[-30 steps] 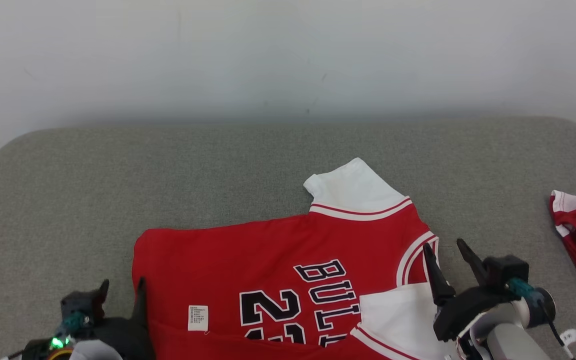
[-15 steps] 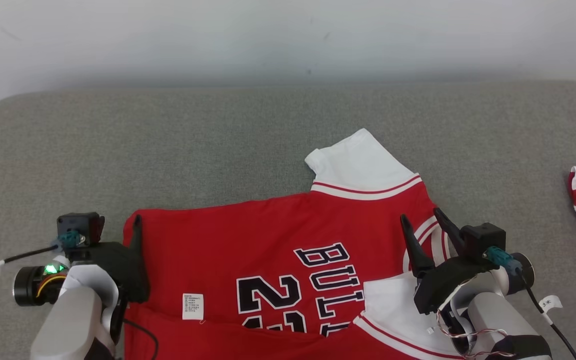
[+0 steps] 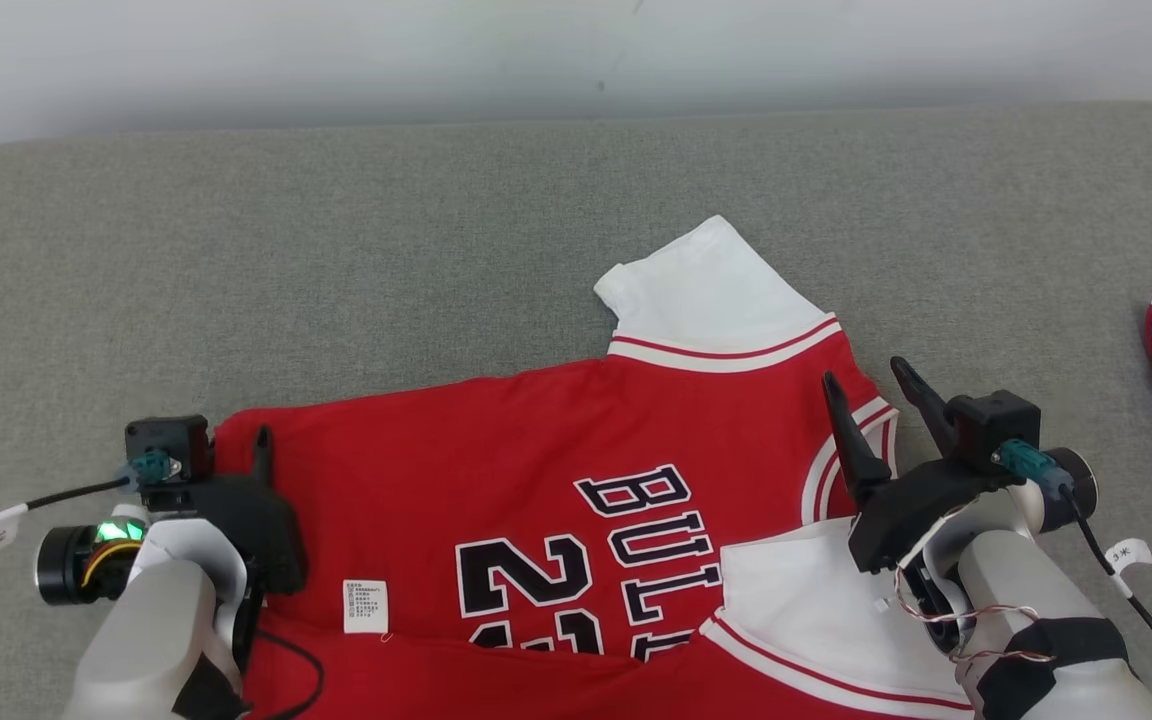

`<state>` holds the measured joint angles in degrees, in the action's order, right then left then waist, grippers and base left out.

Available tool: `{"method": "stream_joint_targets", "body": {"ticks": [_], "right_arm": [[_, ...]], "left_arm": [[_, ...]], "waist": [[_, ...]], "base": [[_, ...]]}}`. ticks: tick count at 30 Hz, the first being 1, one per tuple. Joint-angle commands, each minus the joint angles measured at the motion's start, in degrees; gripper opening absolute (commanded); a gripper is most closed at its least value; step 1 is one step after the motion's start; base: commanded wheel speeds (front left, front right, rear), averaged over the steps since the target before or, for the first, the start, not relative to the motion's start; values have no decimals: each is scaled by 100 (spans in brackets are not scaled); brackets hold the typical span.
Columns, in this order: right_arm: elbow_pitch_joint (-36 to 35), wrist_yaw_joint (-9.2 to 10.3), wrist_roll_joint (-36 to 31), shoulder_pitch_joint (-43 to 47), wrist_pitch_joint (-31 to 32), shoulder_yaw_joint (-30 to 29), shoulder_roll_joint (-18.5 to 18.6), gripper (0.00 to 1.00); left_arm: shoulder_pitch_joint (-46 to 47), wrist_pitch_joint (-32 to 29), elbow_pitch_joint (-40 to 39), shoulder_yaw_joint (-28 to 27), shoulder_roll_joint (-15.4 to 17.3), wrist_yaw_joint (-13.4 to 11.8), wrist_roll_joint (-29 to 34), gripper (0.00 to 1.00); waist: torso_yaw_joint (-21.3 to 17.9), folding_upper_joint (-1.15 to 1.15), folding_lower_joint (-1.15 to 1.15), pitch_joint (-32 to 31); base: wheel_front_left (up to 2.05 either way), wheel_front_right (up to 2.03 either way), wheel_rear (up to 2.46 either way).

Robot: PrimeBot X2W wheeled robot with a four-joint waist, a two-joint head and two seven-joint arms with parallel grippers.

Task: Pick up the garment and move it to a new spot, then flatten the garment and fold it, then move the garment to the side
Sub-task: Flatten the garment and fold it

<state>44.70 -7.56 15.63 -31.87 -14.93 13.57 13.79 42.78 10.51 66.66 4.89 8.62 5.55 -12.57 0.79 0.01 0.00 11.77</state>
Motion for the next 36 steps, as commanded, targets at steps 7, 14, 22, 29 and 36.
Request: {"method": "stream_joint_targets", "body": {"ticks": [7,14,22,29,36], "right_arm": [[-67,17,37,-273,-30,101,53,100],[-12,17,78,-566,-30,228,117,100],[309,17,93,-1275,306,421,295,100],[922,17,36,-2116,1124,623,506,100],[1415,17,-66,-2719,1515,772,621,100]], "left_arm": [[236,158,196,-20,-44,-1,-118,75],[353,214,368,-5,-92,48,-245,0],[475,423,252,121,-132,-18,-157,0],[364,476,-630,176,-267,-122,-42,0],[131,468,-1322,202,-440,-133,2,0]], "waist": [[114,-1,0,79],[220,-1,0,171],[393,-1,0,350],[728,-1,0,567],[1053,-1,0,849]], "base": [[0,0,0],[0,0,0],[0,0,0],[0,0,0],[0,0,0]]}}
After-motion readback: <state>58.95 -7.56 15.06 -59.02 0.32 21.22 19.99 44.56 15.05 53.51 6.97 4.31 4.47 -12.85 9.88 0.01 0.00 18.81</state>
